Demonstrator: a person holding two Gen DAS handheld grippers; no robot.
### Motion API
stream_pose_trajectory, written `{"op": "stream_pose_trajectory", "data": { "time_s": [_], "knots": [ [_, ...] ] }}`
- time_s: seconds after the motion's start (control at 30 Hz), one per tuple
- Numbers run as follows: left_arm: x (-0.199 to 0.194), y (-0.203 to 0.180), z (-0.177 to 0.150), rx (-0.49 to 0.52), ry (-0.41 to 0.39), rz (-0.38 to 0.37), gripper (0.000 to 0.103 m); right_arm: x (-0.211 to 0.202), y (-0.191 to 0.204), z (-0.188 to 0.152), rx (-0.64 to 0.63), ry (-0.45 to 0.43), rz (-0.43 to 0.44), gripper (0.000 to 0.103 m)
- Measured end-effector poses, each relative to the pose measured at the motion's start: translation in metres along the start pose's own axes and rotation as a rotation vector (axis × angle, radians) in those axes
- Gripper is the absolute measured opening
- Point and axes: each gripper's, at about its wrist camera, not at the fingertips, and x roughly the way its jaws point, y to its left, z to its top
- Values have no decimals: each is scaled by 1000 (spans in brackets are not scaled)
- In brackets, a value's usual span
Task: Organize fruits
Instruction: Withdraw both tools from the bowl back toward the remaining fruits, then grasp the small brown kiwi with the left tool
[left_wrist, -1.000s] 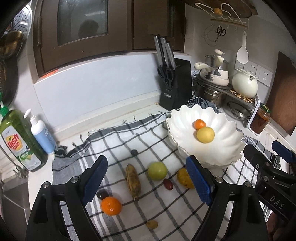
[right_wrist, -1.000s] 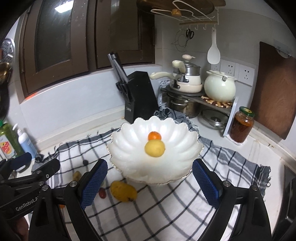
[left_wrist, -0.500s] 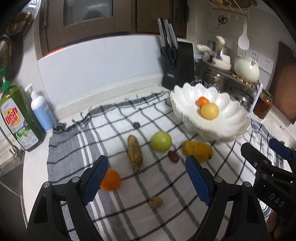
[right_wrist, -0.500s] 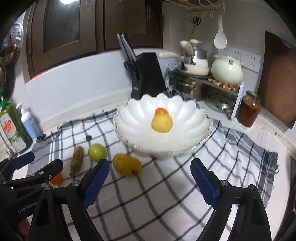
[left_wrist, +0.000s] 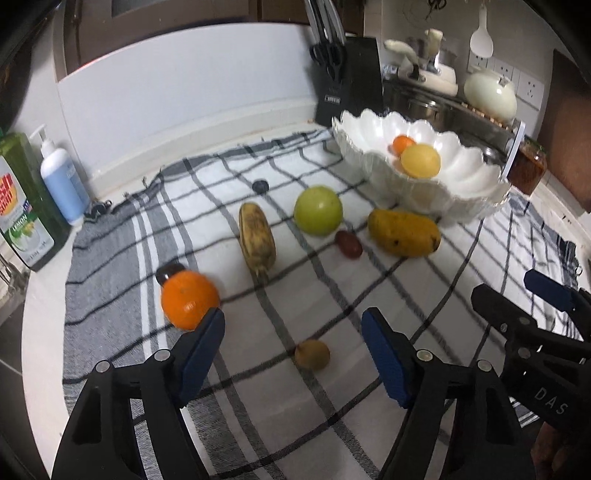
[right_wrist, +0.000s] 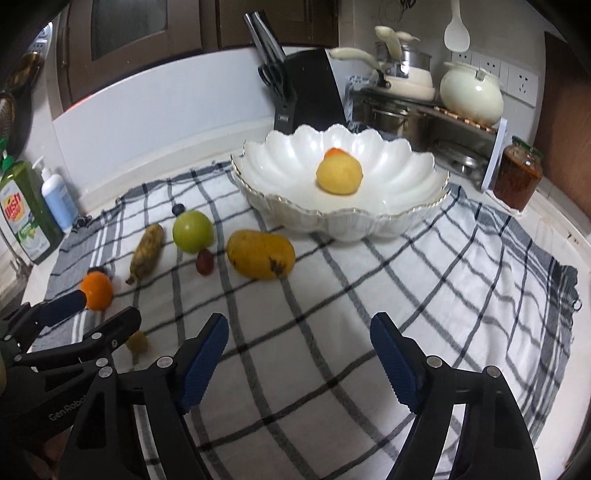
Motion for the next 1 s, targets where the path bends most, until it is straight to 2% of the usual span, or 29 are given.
{"op": "stream_pose_trajectory", "data": {
  "time_s": [0.33,0.47,0.83,1.0],
  "knots": [
    [17,-3,-10,17,37,-14,57,13,0,-7,-2,27,-2,78],
    [23,-5,-14,27,53,-20,53,16,-1,-7,2,34,-7,78],
    [29,-6,-18,28,71,-49,25,20,-2,-8,3,41,-18,78],
    [25,-6,-19,25,69,-65,24,19,-2,-8,2,37,-20,78]
  ]
}}
